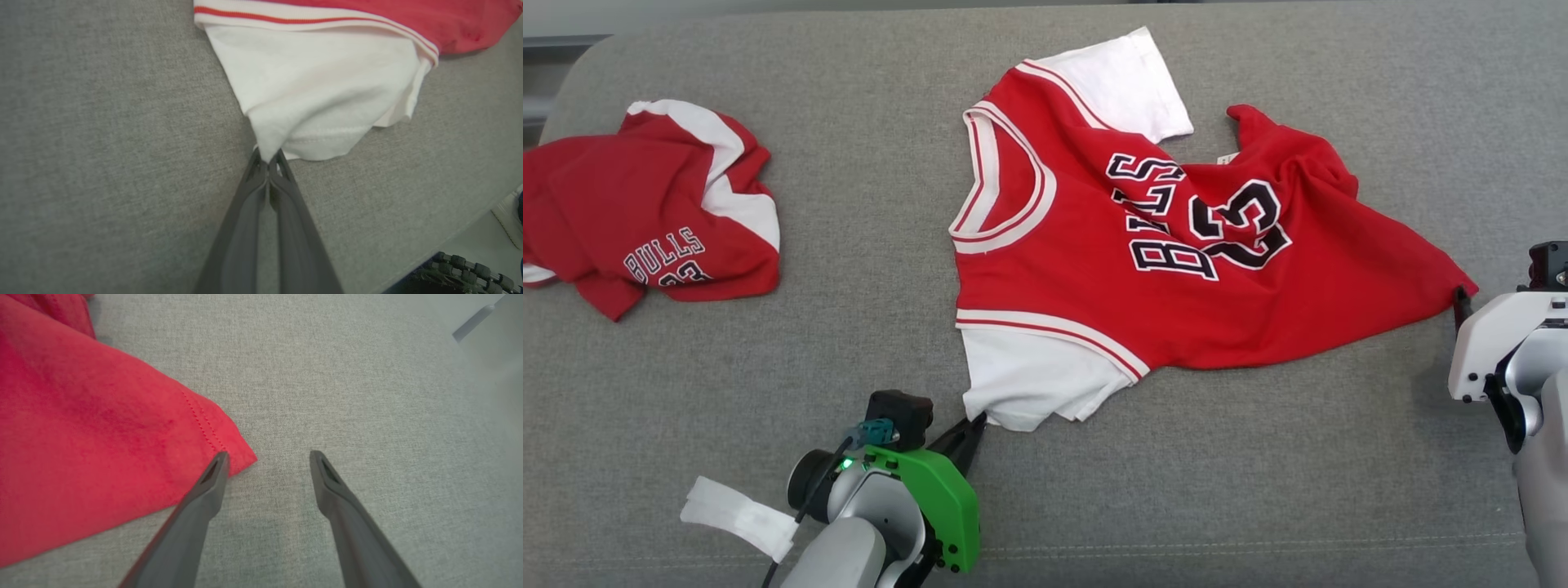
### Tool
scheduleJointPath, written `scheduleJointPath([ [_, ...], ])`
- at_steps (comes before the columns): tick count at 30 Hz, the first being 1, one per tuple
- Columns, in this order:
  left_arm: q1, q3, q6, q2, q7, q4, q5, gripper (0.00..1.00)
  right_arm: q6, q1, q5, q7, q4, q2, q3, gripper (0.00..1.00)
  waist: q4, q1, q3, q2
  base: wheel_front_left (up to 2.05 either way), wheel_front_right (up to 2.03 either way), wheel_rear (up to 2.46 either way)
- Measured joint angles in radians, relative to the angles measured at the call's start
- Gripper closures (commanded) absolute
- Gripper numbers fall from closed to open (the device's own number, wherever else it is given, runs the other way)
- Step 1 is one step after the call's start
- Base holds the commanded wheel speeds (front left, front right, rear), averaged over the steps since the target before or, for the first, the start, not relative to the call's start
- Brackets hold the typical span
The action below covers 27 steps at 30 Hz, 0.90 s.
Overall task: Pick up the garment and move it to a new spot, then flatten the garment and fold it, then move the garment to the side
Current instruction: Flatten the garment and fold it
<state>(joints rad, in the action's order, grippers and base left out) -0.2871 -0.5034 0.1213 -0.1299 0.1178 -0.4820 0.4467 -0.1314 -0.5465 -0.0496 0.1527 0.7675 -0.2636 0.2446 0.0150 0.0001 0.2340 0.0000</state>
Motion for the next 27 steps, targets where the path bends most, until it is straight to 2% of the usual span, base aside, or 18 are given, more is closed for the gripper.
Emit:
scheduleJointPath([
  [5, -0.015, -0.004, -0.006, 0.001, 0.004, 0.016, 0.0, 1.0, 0.0, -0.031, -0.016, -0.015, 0.058, 0.021, 0.027, 0.0, 0.015, 0.0, 0.026, 0.0, 0.0, 0.0, 0.0],
  [7, -0.019, -0.005, -0.007, 0.001, 0.003, 0.02, 0.0, 1.0, 0.0, -0.045, -0.017, -0.02, 0.078, 0.025, 0.037, 0.14, 0.022, 0.0, 0.031, 0.0, 0.0, 0.0, 0.0],
  [8, -0.021, -0.005, -0.007, 0.001, 0.003, 0.021, 0.0, 1.0, 0.0, -0.052, -0.02, -0.022, 0.087, 0.027, 0.04, 0.18, 0.025, 0.0, 0.034, 0.0, 0.0, 0.0, 0.0],
  [9, -0.023, -0.005, -0.008, 0.0, 0.003, 0.022, 0.0, 1.0, 0.0, -0.057, -0.022, -0.023, 0.096, 0.03, 0.043, 0.26, 0.027, 0.0, 0.036, 0.0, 0.0, 0.0, 0.0],
  [10, -0.024, -0.005, -0.008, 0.0, 0.002, 0.023, 0.0, 1.0, 0.0, -0.062, -0.022, -0.024, 0.105, 0.032, 0.047, 0.39, 0.029, 0.0, 0.038, 0.0, 0.0, 0.0, 0.0],
  [13, -0.028, -0.004, -0.014, -0.003, -0.002, 0.025, 0.001, 1.0, 0.0, -0.08, -0.027, -0.031, 0.128, 0.036, 0.052, 0.96, 0.032, 0.0, 0.042, 0.0, 0.0, 0.0, 0.0],
  [14, -0.029, -0.004, -0.016, -0.004, -0.002, 0.025, 0.001, 1.0, 0.0, -0.084, -0.029, -0.032, 0.134, 0.039, 0.053, 1.0, 0.032, 0.0, 0.042, 0.0, 0.0, 0.0, 0.0],
  [21, -0.031, 0.022, -0.035, -0.005, -0.028, 0.038, 0.026, 1.0, 0.0, -0.093, -0.04, -0.078, 0.156, 0.047, 0.061, 1.0, 0.03, 0.0, 0.027, 0.0, 0.0, 0.0, 0.0],
  [27, -0.041, 0.062, -0.038, 0.0, -0.068, 0.11, 0.067, 1.0, 0.0, -0.092, 0.01, -0.13, 0.131, 0.066, 0.067, 1.0, 0.029, 0.0, -0.011, 0.0, 0.0, 0.0, 0.0],
])
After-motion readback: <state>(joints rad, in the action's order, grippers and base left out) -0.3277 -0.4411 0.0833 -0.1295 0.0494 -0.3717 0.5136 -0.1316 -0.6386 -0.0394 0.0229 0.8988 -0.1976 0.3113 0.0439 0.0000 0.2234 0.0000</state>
